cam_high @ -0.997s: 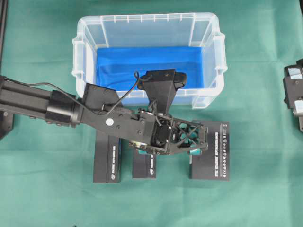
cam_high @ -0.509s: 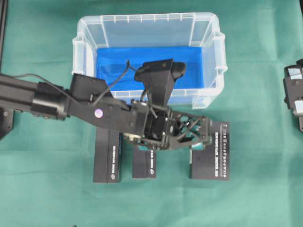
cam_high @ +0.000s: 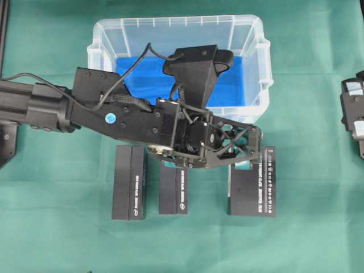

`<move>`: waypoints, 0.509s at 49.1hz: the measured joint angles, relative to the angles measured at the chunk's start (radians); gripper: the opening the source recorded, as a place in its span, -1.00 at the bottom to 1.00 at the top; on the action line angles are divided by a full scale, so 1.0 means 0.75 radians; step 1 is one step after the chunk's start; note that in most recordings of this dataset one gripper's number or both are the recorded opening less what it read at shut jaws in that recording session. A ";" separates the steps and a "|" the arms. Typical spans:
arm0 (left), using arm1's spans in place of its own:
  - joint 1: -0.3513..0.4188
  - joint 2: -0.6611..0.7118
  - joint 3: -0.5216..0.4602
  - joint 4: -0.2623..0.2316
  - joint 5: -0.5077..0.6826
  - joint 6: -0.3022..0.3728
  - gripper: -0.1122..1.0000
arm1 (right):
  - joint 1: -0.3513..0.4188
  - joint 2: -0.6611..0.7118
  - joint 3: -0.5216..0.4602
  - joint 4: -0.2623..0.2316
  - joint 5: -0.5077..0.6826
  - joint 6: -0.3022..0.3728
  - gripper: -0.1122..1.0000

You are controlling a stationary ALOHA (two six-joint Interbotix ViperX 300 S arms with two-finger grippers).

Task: Take the box out of the case with the left arm.
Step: 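Open the left gripper and release the box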

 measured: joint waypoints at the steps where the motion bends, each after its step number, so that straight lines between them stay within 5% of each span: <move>1: 0.000 -0.002 0.000 -0.002 0.000 0.000 0.85 | 0.000 0.000 0.000 0.000 0.000 0.000 -0.81; 25: -0.047 -0.102 0.123 -0.004 0.010 -0.002 0.85 | 0.000 0.000 0.000 0.000 0.000 0.000 -0.81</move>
